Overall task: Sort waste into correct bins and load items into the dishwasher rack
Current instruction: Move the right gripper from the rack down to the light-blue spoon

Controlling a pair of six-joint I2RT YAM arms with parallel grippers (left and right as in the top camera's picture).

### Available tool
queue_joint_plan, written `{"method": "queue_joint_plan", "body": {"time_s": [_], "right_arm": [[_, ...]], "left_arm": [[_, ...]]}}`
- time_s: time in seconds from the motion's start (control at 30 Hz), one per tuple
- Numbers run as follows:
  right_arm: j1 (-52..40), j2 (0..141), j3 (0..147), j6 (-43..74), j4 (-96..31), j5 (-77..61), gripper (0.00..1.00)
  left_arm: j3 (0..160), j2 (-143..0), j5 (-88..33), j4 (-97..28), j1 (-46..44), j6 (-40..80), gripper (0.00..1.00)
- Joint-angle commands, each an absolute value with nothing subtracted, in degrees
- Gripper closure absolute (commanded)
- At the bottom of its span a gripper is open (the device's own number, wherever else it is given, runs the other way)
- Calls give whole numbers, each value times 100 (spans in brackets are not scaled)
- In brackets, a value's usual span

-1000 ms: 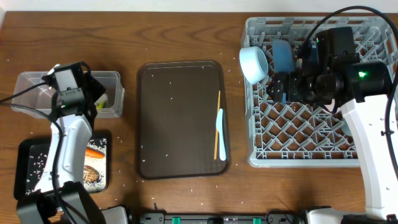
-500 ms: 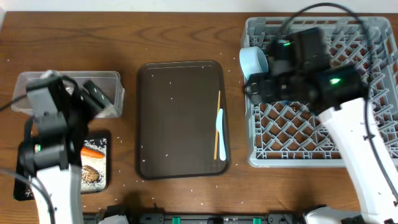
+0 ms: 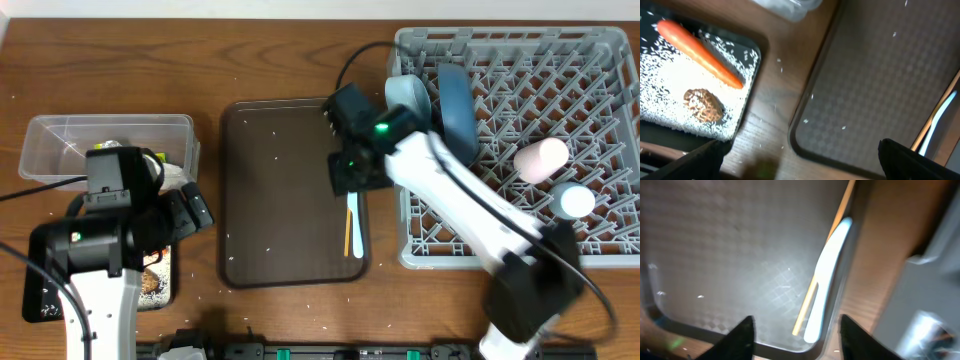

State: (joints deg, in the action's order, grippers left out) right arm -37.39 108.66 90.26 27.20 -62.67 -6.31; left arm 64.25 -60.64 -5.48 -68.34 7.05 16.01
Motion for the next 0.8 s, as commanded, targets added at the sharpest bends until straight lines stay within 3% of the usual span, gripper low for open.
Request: {"method": "queue_joint_plan", "body": {"time_s": [0.0, 0.2, 0.3, 0.53, 0.77], "right_arm": [[-3791, 11284, 8997, 2797, -6305, -1302, 59], [-3795, 11738, 8982, 2716, -6403, -1461, 59], [-3795, 11843, 8982, 2716, -6386, -1461, 74], [-3811, 12090, 8917, 2735, -6348, -1400, 88], [-3760, 12357, 8917, 2742, -6399, -1372, 85]], "left_arm": [[6436, -6193, -556, -6923, 679, 1398, 2], [6436, -6368, -556, -6919, 676, 1398, 2], [6436, -6412, -554, -6919, 679, 1398, 2], [6436, -6431, -554, -6919, 679, 1398, 2], [6436, -6431, -556, -6919, 676, 1398, 2]]}}
